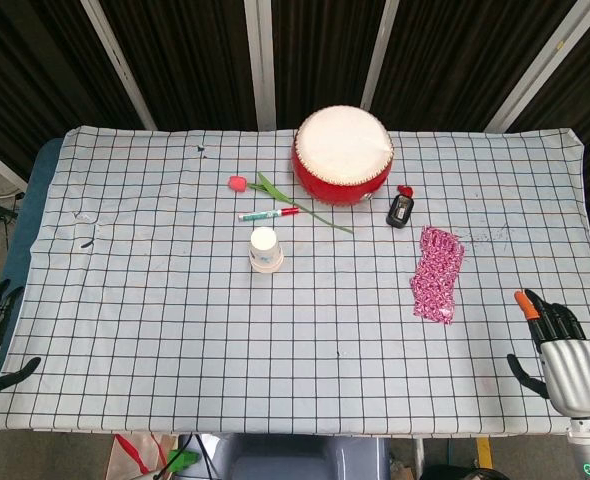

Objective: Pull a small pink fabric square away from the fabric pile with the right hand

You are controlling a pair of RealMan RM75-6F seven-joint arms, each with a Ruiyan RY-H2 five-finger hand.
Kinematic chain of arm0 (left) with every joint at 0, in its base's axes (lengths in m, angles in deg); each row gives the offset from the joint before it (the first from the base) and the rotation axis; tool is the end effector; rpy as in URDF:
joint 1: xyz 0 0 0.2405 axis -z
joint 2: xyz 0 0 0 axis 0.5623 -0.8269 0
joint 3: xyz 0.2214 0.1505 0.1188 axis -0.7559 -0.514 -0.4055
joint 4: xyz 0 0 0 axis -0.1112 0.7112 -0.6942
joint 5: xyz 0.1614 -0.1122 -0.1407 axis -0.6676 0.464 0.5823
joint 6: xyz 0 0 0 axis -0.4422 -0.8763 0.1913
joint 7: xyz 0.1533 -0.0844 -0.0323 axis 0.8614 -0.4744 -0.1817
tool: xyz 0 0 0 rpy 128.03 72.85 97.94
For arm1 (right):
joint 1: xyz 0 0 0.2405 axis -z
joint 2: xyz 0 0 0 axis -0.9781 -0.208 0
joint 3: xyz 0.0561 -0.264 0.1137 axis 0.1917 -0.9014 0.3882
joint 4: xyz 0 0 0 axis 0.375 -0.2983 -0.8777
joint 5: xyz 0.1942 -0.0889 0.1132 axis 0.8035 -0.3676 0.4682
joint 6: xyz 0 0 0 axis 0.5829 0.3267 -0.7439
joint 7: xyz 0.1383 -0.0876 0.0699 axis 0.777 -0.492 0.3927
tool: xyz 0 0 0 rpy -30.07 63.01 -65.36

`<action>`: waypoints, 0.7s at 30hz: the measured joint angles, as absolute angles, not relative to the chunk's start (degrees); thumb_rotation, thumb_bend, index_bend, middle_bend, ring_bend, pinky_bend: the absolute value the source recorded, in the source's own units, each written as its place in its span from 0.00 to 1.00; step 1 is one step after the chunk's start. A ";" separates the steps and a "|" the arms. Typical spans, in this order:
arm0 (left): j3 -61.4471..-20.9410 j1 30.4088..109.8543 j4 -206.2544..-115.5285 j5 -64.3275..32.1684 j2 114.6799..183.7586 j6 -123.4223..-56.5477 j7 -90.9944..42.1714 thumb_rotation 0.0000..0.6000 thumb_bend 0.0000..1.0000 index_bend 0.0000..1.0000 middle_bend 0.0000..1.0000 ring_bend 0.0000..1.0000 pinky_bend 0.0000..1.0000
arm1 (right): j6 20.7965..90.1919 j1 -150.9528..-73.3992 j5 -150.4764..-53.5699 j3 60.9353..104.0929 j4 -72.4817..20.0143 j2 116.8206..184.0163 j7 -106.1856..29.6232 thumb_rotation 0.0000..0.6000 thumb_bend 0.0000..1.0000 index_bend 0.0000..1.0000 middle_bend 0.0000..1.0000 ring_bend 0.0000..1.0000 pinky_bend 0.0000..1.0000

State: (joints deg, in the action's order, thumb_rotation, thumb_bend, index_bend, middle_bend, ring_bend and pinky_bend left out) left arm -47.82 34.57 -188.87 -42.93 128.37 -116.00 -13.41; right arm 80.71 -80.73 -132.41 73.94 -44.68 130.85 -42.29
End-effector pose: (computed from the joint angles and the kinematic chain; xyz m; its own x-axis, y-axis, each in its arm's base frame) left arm -0.3328 0.1863 0.1527 0.4782 -0.0285 0.8778 0.8781 0.0308 -0.4774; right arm -0.3394 -0.2013 0.1472 0.4390 0.0387 0.8976 -0.8923 -0.0981 0.4407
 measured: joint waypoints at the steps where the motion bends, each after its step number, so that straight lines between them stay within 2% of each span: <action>1: -47.83 34.52 -188.86 -43.12 128.35 -116.23 -13.45 1.00 0.25 0.10 0.00 0.00 0.02 | 80.71 -80.73 -132.54 73.87 -44.71 130.86 -42.44 1.00 0.35 0.00 0.08 0.15 0.14; 10: -48.10 34.25 -188.95 -43.91 128.32 -116.81 -13.35 1.00 0.25 0.10 0.00 0.00 0.02 | 80.42 -80.67 -132.10 73.78 -45.10 130.60 -42.45 1.00 0.35 0.00 0.08 0.16 0.14; 16: -47.96 34.69 -188.71 -43.09 128.60 -115.66 -13.03 1.00 0.25 0.10 0.00 0.00 0.02 | 80.16 -80.70 -131.22 74.10 -45.43 130.68 -42.44 1.00 0.35 0.00 0.08 0.23 0.16; 21: -48.27 34.91 -188.93 -43.37 128.60 -115.09 -12.48 1.00 0.25 0.10 0.00 0.00 0.02 | 79.69 -80.70 -131.05 73.87 -45.89 130.69 -43.20 1.00 0.35 0.00 0.13 0.29 0.18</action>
